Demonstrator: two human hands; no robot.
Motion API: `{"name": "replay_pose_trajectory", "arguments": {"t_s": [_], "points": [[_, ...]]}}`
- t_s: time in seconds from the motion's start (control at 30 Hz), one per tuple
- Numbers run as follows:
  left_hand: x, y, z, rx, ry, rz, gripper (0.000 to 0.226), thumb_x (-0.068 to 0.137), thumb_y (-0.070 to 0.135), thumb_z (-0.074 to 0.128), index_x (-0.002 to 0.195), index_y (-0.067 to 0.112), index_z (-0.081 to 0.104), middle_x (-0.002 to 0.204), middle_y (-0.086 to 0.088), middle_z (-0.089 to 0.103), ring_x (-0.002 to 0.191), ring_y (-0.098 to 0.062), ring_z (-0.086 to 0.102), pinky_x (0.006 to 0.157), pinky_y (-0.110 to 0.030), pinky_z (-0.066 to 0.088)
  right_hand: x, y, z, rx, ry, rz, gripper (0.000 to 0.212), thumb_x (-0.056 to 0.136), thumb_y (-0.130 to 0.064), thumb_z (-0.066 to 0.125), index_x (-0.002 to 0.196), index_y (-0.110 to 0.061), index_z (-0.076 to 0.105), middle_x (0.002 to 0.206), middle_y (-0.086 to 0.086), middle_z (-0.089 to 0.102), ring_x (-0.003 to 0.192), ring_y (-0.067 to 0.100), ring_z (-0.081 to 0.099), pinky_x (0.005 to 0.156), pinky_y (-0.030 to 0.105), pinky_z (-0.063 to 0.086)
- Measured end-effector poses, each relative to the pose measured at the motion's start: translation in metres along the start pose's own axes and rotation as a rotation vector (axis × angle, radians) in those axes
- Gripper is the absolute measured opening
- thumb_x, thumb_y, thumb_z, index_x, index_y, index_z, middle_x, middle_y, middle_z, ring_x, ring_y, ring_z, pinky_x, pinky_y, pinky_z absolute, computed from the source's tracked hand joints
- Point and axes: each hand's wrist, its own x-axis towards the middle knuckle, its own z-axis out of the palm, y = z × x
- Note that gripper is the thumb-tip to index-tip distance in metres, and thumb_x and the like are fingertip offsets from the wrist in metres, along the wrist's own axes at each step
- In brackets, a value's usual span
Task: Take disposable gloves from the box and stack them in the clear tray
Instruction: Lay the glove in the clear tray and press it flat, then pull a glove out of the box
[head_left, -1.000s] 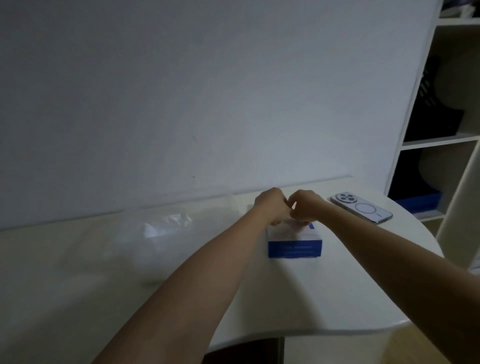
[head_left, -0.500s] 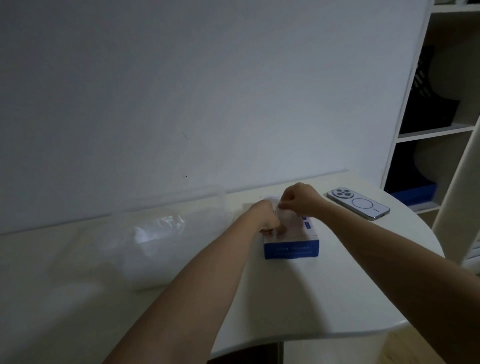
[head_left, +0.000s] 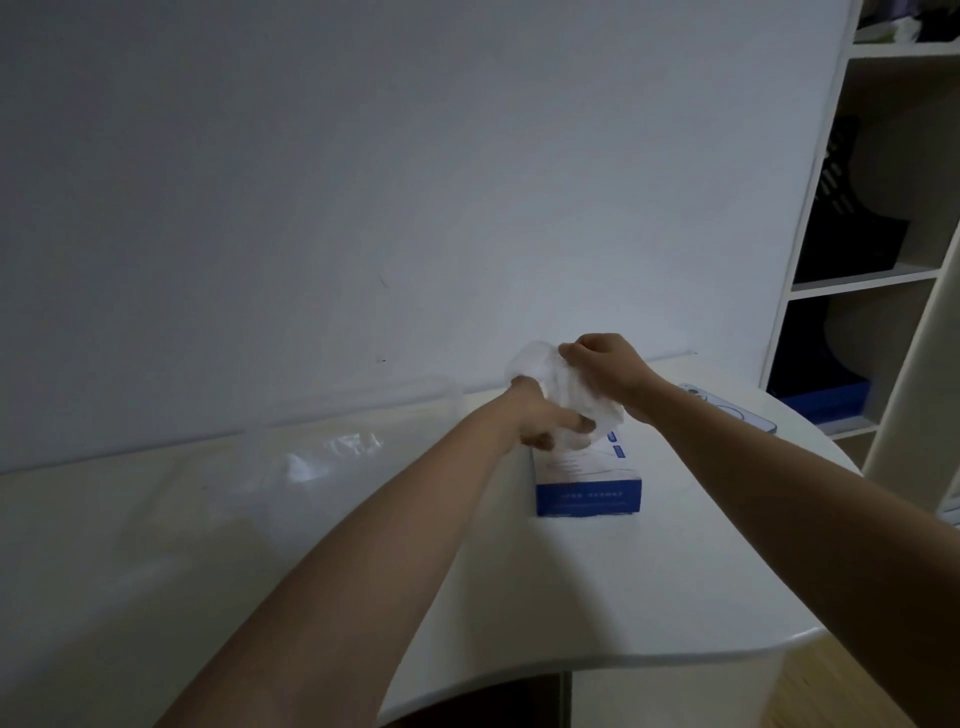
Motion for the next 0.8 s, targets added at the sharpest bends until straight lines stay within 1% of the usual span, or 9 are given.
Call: {"name": "replay_pose_trajectory", "arguments": {"t_s": [0.1,0.17,0.23,0.37,0.47,0.53,0.6,0.7,0.8], "points": [[-0.013,0.007,-0.018,-0.075,0.016,0.095,0.126,0.07,0.032,0.085,0.152,0.014,-0.01,0.145,-0.013,0.037,0.114,-0.025,0.055,0.095,-0.036,0.053,-0.002,-0.006,0.004,-0.01,-0.069,-0.003,0.036,0.099,-0.024,0.046,0.087,0.006,0.061,0.08,0.018,0.058,0.073,0.029,0.055,0.067,0.037,0.047],[-0.027,0.011,-0.035,-0.172,-0.022,0.126,0.119,0.069,0.045,0.083,0.152,0.016,0.003,0.146,-0.01,0.035,0.12,-0.024,0.05,0.095,-0.035,0.05,-0.001,-0.011,0.011,0.026,-0.076,-0.035,0.032,0.099,-0.023,0.048,0.103,0.005,0.064,0.098,0.023,0.066,0.088,0.039,0.063,0.084,0.048,0.054],[-0.039,0.008,-0.055,-0.295,-0.034,0.138,0.094,0.069,0.068,0.07,0.141,0.019,0.036,0.134,-0.003,0.05,0.112,-0.021,0.056,0.091,-0.034,0.052,-0.001,-0.021,0.025,0.024,-0.038,-0.055,0.031,0.098,-0.029,0.052,0.108,-0.002,0.064,0.106,0.016,0.067,0.095,0.032,0.064,0.091,0.048,0.053],[-0.056,-0.009,-0.09,-0.312,0.181,0.003,0.079,0.076,0.084,0.041,0.122,0.021,0.054,0.108,-0.007,0.065,0.093,-0.024,0.068,0.078,-0.035,0.057,0.001,-0.043,0.058,-0.053,0.013,-0.071,0.029,0.095,-0.036,0.054,0.102,-0.008,0.057,0.084,0.005,0.064,0.074,0.02,0.061,0.08,0.041,0.054],[-0.065,-0.028,-0.114,-0.34,0.271,-0.099,0.054,0.085,0.064,0.055,0.108,0.015,0.055,0.099,-0.009,0.063,0.077,-0.024,0.068,0.085,-0.04,0.057,-0.004,-0.062,0.086,-0.078,-0.09,-0.132,0.026,0.095,-0.034,0.055,0.098,-0.008,0.052,0.069,0.005,0.066,0.052,0.016,0.061,0.056,0.031,0.053],[-0.073,-0.037,-0.126,-0.387,0.316,-0.106,0.024,0.091,0.025,0.063,0.099,0.002,0.059,0.082,-0.013,0.06,0.055,-0.019,0.063,0.063,-0.029,0.058,-0.007,-0.072,0.101,-0.094,-0.16,-0.176,0.024,0.095,-0.033,0.056,0.094,-0.011,0.049,0.07,0.006,0.069,0.044,0.013,0.061,0.045,0.021,0.045],[-0.08,-0.045,-0.137,-0.385,0.397,-0.073,0.006,0.091,0.001,0.058,0.089,-0.003,0.061,0.071,-0.015,0.059,0.045,-0.016,0.059,0.045,-0.02,0.05,-0.008,-0.082,0.114,-0.053,-0.208,-0.175,0.026,0.093,-0.035,0.059,0.097,-0.012,0.049,0.081,0.009,0.071,0.055,0.016,0.066,0.049,0.023,0.047],[-0.087,-0.06,-0.15,-0.401,0.486,0.007,0.022,0.094,-0.005,0.042,0.095,-0.001,0.064,0.068,-0.014,0.061,0.051,-0.017,0.055,0.05,-0.022,0.048,-0.009,-0.095,0.126,0.086,-0.343,-0.079,0.044,0.091,-0.045,0.062,0.113,-0.011,0.046,0.097,0.007,0.062,0.081,0.02,0.064,0.065,0.029,0.053],[-0.09,-0.074,-0.159,-0.384,0.509,0.027,0.037,0.092,-0.003,0.032,0.094,0.007,0.067,0.064,-0.006,0.056,0.047,-0.013,0.048,0.042,-0.017,0.042,-0.01,-0.104,0.136,0.238,-0.548,0.014,0.041,0.097,-0.044,0.05,0.118,-0.011,0.041,0.105,0.006,0.056,0.086,0.021,0.064,0.067,0.03,0.056]]}}
